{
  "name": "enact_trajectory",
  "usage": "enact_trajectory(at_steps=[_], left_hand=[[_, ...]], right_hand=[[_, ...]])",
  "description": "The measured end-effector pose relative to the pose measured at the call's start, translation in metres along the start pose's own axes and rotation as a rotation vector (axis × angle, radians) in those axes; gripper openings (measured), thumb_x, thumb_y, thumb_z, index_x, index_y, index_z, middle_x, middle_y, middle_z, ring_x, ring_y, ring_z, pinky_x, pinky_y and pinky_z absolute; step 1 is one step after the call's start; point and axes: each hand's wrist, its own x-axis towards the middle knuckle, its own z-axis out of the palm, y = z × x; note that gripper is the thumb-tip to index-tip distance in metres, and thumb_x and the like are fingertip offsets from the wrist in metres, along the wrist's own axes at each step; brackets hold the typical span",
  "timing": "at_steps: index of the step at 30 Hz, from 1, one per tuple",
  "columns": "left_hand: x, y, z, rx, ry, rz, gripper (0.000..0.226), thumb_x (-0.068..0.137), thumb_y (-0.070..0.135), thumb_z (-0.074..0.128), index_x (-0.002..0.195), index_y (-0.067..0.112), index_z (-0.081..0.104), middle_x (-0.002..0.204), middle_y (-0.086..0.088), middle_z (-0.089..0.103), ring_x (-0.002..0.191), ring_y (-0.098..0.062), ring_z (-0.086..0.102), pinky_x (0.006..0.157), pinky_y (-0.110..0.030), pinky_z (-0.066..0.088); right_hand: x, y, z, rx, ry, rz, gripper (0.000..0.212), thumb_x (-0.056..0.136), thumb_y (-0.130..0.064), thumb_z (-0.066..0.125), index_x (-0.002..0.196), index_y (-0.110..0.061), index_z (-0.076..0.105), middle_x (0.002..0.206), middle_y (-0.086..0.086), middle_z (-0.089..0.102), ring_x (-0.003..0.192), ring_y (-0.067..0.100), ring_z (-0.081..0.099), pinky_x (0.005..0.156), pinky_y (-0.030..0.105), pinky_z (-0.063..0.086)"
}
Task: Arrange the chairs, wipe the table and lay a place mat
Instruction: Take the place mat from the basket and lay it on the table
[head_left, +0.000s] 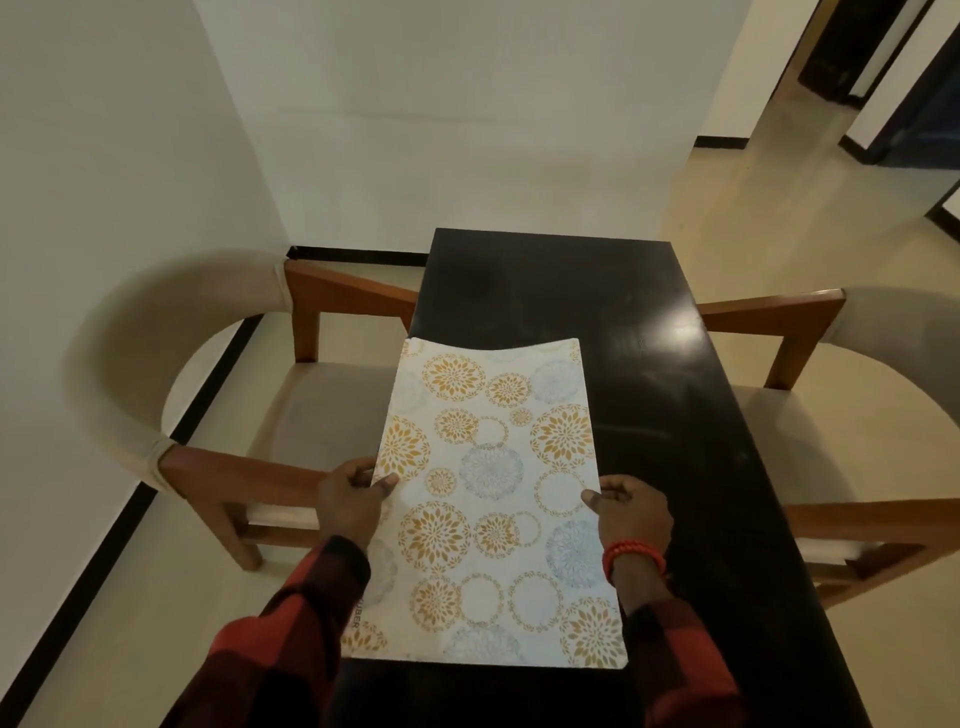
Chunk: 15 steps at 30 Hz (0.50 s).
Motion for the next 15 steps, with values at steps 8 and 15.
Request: enact_trajectory(at_steps=[8,15], left_hand=[[0.093,0.021,0.029,0.011,0.044,0.098,0.025,0.084,0.008,0.080,0.108,0.012,0.075,0.094,-0.005,0.071,0.096,-0.031,0.068,0.094,-0.043,0.055],[0.153,0.022,0.043,-0.079,0.006,0.053,0.023,0.078,0.003,0.084,0.093,0.017,0.074,0.087,-0.003,0.072,0.083,-0.021,0.069,0.087,-0.039,0.058]], right_hand=[[0.068,-0.030,0.063,-0.062,-0.018,-0.065,0.023,0.075,-0.008,0.087,0.096,-0.011,0.077,0.089,0.004,0.076,0.086,0.021,0.070,0.089,0.042,0.059],[0.114,-0.048,0.106,-0.077,0.010,-0.083,0.026,0.074,-0.008,0.088,0.098,-0.012,0.077,0.089,0.004,0.076,0.086,0.022,0.072,0.087,0.042,0.060]])
